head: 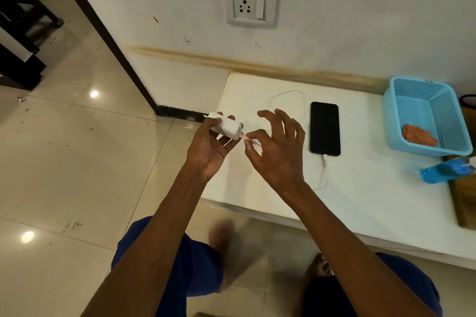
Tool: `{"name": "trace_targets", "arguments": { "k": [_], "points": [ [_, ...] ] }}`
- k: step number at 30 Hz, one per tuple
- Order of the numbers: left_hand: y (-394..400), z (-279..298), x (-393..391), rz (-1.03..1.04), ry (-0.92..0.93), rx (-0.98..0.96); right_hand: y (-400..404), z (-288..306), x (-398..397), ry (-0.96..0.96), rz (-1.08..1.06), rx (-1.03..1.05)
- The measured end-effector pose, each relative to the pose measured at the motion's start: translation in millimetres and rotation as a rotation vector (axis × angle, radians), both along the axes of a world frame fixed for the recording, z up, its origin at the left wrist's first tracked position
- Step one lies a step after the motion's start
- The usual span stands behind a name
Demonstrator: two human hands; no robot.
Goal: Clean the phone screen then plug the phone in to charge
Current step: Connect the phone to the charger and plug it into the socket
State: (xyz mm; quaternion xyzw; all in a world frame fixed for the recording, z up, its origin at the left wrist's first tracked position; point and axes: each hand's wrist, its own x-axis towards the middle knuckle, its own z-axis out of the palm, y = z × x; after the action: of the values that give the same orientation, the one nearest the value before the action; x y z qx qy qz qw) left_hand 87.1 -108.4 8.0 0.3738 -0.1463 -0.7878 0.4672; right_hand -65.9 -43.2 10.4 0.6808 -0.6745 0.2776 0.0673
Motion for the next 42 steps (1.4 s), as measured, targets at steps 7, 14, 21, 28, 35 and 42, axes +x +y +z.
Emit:
{"name": "trace_targets", "arguments": {
  "k": [7, 14, 21, 28, 35, 42],
  "points": [
    [-2, 0, -2, 0.0, 0.01, -0.008, 0, 3, 1, 0.011, 0.005, -0.031],
    [0, -1, -2, -0.007, 0.009, 0.002, -2, 4, -2, 0.018, -0.002, -0.052],
    [0, -1, -4, -0.013, -0.019, -0.01, -2, 1, 2, 0.023, 0.012, -0.033],
    [0, -4, -6, -0.002, -0.111, -0.073, -2, 0, 0, -0.075, -0.011, 0.048],
    [1, -5, -9, 0.03, -0.088, -0.063, -4, -1, 1, -0.209, -0.008, 0.036],
    [2, -6, -14, 0.062, -0.158, -0.069, -4, -2, 2, -0.18, -0.057, 0.064]
  ]
}}
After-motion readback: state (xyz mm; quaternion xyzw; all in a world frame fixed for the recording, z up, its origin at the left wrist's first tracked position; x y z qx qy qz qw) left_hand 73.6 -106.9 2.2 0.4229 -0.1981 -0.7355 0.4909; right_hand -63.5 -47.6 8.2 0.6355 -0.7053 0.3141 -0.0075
